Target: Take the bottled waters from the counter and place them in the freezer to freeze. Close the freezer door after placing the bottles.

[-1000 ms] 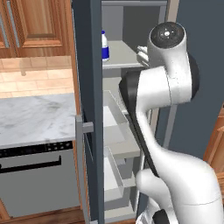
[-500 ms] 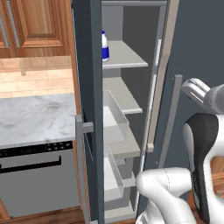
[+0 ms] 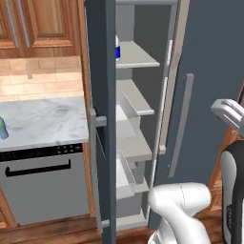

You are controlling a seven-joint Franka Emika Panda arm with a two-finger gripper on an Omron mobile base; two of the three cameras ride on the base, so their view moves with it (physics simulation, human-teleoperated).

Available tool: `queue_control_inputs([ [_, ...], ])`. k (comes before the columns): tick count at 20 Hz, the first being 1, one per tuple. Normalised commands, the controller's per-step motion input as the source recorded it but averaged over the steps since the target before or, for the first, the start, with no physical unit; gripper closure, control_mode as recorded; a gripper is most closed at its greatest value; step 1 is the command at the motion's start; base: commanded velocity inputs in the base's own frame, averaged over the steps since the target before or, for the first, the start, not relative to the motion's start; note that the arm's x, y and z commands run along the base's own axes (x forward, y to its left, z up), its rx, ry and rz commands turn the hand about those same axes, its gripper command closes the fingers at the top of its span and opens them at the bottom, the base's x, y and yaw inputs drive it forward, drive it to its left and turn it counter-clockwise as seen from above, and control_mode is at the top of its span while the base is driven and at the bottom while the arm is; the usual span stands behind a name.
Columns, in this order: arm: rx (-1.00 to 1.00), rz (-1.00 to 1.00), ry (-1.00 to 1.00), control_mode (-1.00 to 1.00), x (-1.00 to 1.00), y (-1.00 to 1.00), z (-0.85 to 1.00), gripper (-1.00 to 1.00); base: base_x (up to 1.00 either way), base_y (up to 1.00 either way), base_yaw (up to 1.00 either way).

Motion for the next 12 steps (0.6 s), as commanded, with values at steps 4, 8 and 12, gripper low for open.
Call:
queue_control_inputs([
  [4, 0.0, 0.0, 0.0, 1.0, 0.0, 0.0, 0.0, -1.0, -1.0, 0.89, 0.0],
  [8, 0.0, 0.0, 0.0, 1.0, 0.0, 0.0, 0.0, -1.0, -1.0, 1.0, 0.0],
  [12, 0.0, 0.0, 0.0, 1.0, 0.0, 0.0, 0.0, -1.0, -0.87, 1.0, 0.14],
])
